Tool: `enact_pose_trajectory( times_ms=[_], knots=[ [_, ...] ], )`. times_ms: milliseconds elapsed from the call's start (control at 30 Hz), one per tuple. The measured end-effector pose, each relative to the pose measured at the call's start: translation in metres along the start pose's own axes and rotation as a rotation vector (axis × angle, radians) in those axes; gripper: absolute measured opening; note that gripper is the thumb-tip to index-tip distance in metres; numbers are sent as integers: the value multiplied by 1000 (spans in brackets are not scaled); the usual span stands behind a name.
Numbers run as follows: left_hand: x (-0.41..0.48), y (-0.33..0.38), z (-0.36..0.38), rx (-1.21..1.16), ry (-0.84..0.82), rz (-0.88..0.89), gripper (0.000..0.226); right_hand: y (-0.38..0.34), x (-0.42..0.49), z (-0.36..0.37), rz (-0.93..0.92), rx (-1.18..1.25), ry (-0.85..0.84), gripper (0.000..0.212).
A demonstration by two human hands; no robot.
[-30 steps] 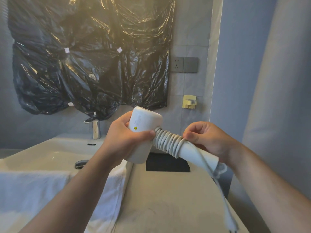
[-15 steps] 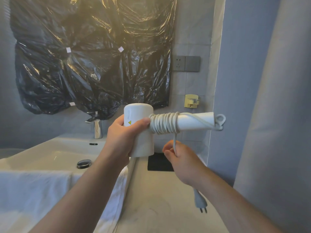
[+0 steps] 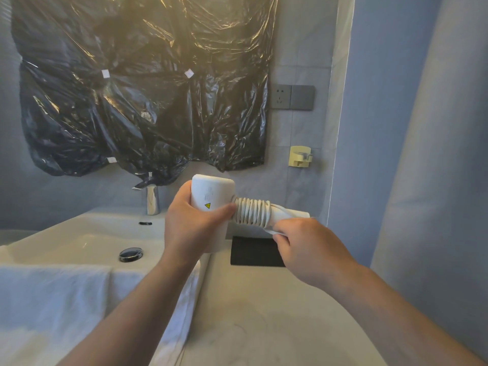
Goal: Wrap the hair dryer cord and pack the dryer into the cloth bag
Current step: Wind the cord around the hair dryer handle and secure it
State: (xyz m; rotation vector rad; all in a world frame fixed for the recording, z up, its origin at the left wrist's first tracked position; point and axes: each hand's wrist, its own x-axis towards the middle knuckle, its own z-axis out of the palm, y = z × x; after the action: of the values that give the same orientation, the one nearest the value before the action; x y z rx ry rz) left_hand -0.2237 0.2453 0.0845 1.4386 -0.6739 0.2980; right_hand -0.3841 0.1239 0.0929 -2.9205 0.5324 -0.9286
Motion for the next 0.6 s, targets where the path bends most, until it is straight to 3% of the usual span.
enact_pose_trajectory(
  times_ms=[200,433,600],
  knots=[
    [-4,9,1,82,-13,78,48,3,-2,5,25,176,70,14],
    [-7,0,0,111,-30,58,47,12,4,13,-15,292,83,42],
    [-8,-4,-3,138,-118,62,55,13,2,14,-27,363,-5,39]
  ],
)
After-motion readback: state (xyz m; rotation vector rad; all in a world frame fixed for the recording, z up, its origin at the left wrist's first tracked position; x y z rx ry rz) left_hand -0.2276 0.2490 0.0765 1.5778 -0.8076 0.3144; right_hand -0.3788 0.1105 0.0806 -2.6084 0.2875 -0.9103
